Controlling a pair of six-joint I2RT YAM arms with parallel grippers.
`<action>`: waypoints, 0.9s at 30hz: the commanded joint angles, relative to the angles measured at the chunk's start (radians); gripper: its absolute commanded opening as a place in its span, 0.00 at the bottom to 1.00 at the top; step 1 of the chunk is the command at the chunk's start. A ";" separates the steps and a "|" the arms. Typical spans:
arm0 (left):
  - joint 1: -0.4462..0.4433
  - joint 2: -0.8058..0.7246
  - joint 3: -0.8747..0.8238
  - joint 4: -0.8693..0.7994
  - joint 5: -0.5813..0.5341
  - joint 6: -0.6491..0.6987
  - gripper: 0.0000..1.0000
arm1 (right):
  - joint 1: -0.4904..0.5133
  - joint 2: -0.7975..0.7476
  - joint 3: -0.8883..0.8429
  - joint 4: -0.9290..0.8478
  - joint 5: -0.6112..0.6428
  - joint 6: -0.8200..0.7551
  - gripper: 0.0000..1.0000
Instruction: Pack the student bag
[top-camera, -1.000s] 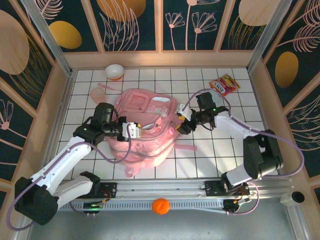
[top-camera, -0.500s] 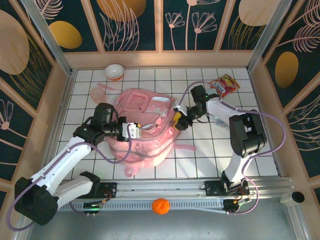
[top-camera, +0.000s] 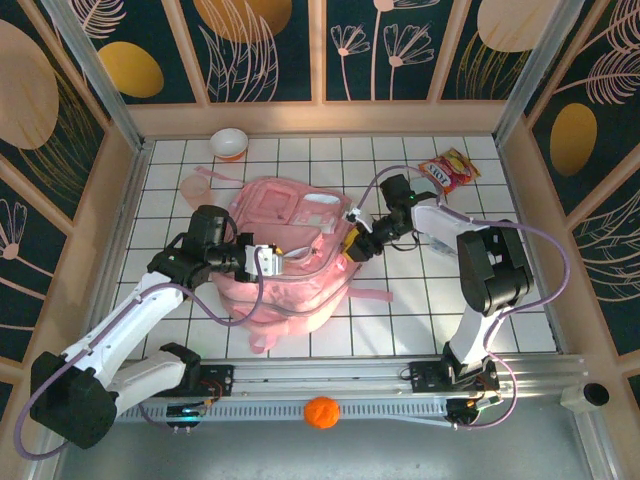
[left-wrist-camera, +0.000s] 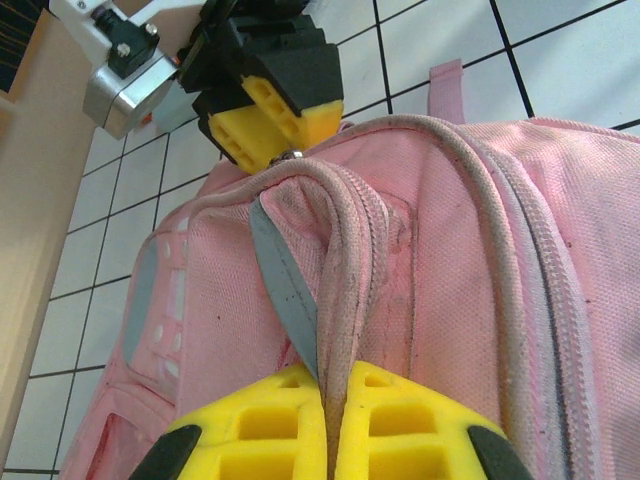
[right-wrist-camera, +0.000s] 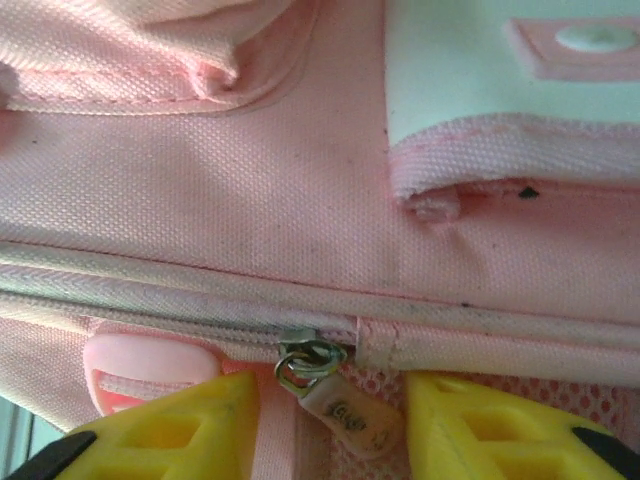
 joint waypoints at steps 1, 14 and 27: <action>0.001 -0.018 -0.004 0.124 0.095 0.018 0.00 | 0.011 0.001 0.037 -0.032 -0.018 0.012 0.34; 0.001 -0.003 -0.053 0.204 -0.029 -0.066 0.00 | 0.004 -0.123 0.022 -0.092 -0.004 0.051 0.03; -0.016 0.056 0.007 0.295 -0.193 -0.337 0.00 | 0.025 -0.196 0.056 -0.080 0.017 0.262 0.00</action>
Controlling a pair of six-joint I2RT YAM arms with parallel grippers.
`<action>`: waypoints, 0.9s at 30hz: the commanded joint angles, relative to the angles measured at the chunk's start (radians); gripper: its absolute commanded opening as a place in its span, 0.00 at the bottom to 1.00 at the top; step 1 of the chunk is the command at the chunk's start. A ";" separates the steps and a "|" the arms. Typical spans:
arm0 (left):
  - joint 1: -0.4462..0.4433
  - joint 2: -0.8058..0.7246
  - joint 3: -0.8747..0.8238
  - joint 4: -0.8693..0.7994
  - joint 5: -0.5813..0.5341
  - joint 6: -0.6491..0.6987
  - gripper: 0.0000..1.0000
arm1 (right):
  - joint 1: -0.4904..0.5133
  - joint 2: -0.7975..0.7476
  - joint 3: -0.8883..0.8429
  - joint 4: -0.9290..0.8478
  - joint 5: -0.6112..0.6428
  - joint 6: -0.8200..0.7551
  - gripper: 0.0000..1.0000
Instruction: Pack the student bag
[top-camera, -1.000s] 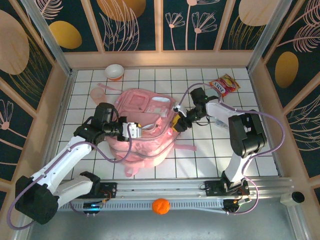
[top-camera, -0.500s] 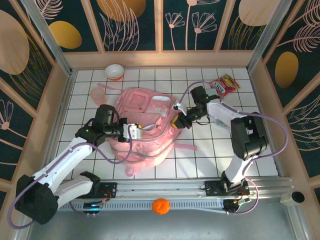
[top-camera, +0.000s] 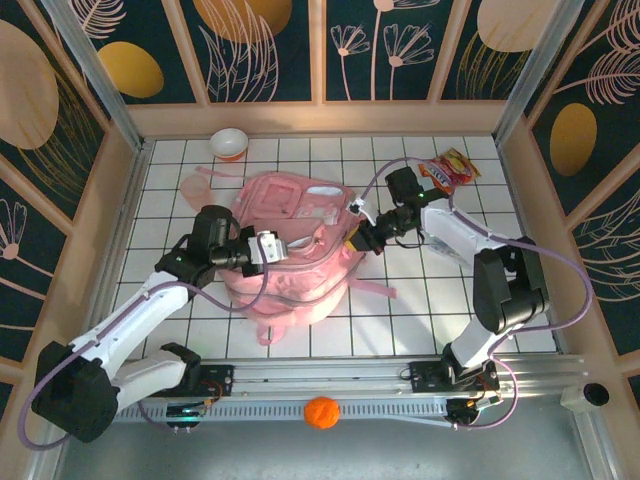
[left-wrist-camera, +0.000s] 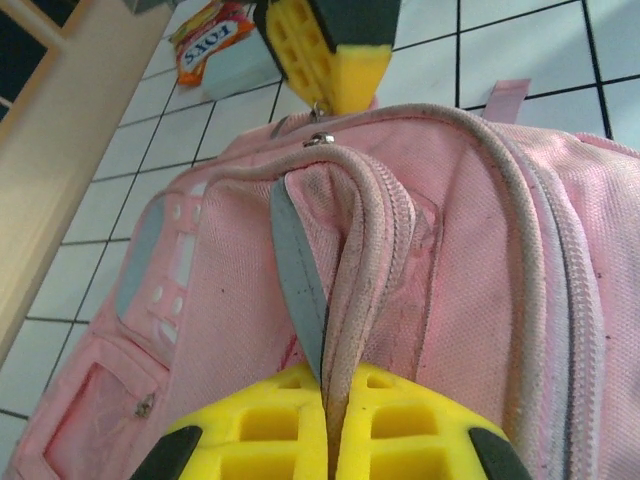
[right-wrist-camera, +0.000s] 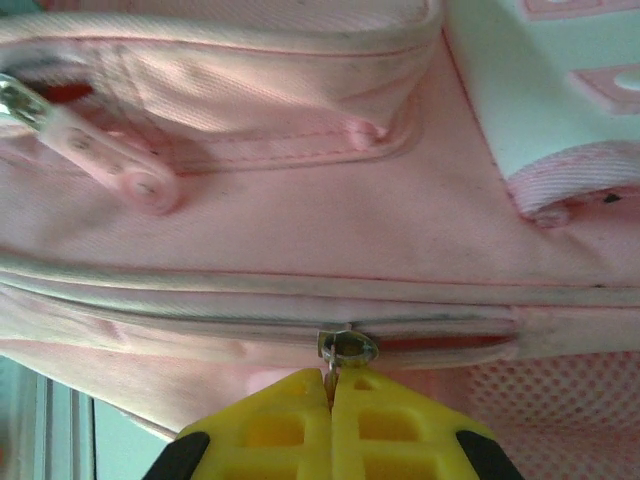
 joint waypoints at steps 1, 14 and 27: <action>-0.014 0.018 0.064 0.098 -0.142 -0.079 0.00 | 0.019 -0.059 0.050 -0.040 -0.034 0.093 0.00; -0.141 0.109 0.131 0.200 -0.301 -0.323 0.00 | 0.133 -0.182 0.011 0.058 0.017 0.425 0.00; -0.218 0.193 0.197 0.309 -0.479 -0.714 0.00 | 0.283 -0.373 -0.195 0.365 0.165 1.027 0.00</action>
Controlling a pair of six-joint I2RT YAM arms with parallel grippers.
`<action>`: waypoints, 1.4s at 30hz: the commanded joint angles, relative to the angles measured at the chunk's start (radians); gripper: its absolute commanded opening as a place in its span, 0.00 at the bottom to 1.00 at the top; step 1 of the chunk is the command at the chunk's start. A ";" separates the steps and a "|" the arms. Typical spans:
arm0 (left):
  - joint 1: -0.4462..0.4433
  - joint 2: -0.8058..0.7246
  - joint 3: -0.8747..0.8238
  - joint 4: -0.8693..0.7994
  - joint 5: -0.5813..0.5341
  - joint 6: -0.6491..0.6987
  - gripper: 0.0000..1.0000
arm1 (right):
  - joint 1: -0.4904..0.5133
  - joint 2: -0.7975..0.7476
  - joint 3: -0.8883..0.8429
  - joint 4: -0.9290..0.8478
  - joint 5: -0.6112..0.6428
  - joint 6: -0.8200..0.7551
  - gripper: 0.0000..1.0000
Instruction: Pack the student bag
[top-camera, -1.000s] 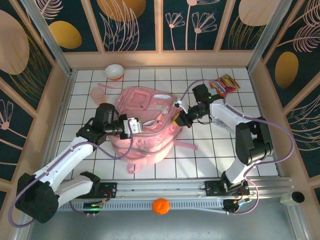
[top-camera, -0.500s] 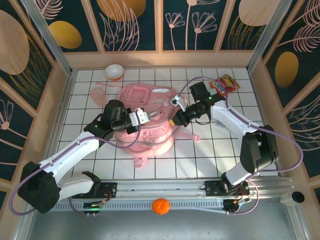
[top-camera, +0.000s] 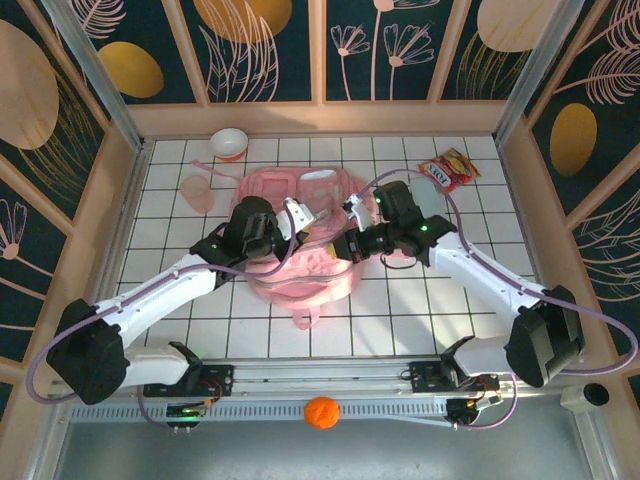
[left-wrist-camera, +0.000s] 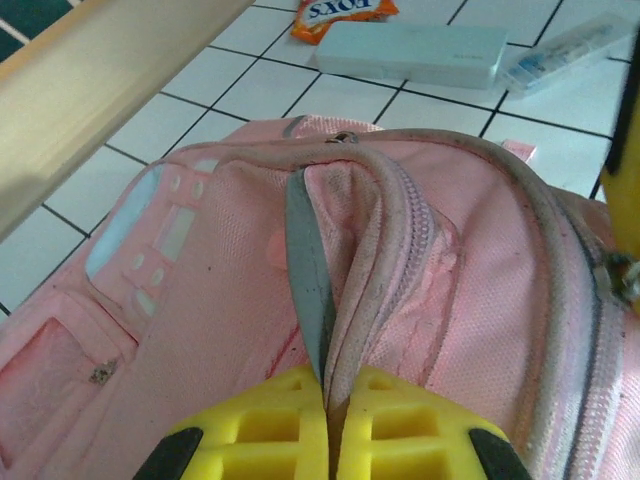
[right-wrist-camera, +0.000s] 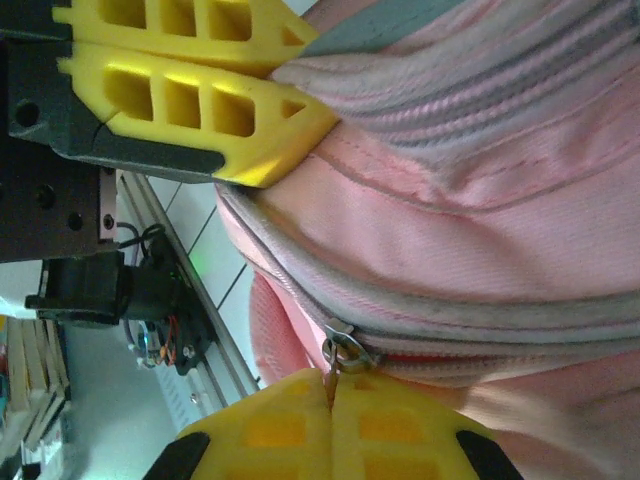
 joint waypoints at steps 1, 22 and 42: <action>-0.004 -0.002 0.052 0.171 -0.076 -0.172 0.00 | 0.068 -0.071 -0.043 0.156 0.015 0.186 0.00; -0.049 -0.082 0.130 -0.023 -0.105 -0.596 0.00 | -0.022 -0.049 -0.040 0.169 0.132 0.199 0.00; -0.050 0.165 0.331 0.216 -0.329 -0.925 0.00 | 0.110 -0.059 -0.043 0.202 0.219 0.309 0.00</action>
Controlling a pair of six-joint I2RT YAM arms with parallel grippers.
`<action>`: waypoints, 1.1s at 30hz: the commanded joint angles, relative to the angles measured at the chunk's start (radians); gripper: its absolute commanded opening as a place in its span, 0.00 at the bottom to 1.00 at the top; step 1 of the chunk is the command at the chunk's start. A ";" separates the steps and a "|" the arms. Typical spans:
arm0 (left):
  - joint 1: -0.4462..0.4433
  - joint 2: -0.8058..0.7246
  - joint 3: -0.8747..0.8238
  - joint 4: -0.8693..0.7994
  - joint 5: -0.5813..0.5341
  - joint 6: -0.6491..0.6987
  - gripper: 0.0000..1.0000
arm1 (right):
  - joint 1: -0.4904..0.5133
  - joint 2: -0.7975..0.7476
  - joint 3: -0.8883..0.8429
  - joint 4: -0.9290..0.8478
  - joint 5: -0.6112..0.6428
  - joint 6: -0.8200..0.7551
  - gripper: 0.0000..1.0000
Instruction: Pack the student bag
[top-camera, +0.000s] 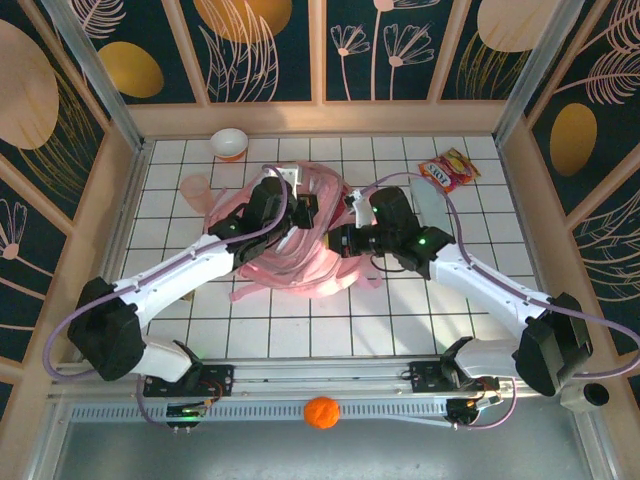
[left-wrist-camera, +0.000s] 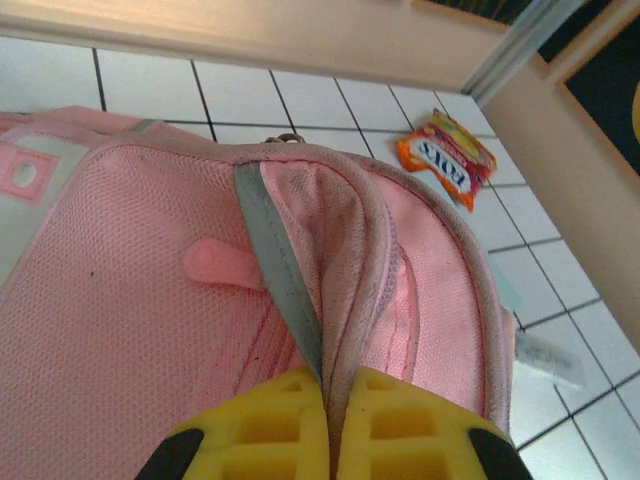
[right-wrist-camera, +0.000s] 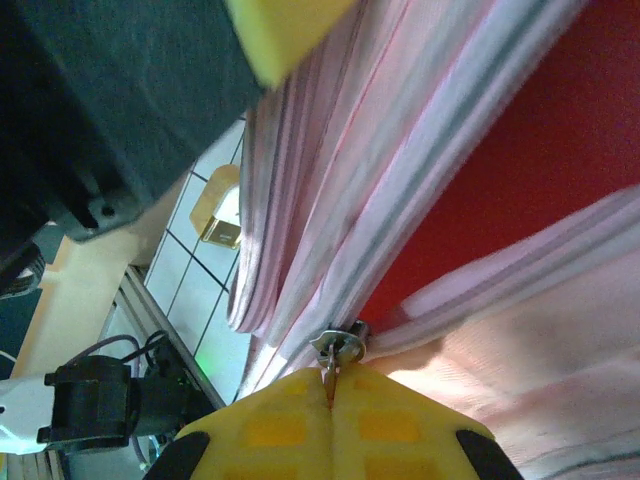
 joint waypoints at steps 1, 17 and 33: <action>-0.002 0.015 0.110 0.221 -0.096 -0.077 0.00 | 0.041 -0.013 0.008 0.026 0.018 0.062 0.00; -0.001 0.099 0.206 0.257 -0.124 -0.149 0.00 | 0.225 -0.019 -0.050 0.138 0.250 0.255 0.00; 0.001 -0.057 -0.040 0.392 0.143 0.378 0.00 | 0.044 -0.272 -0.119 0.108 0.335 0.388 0.50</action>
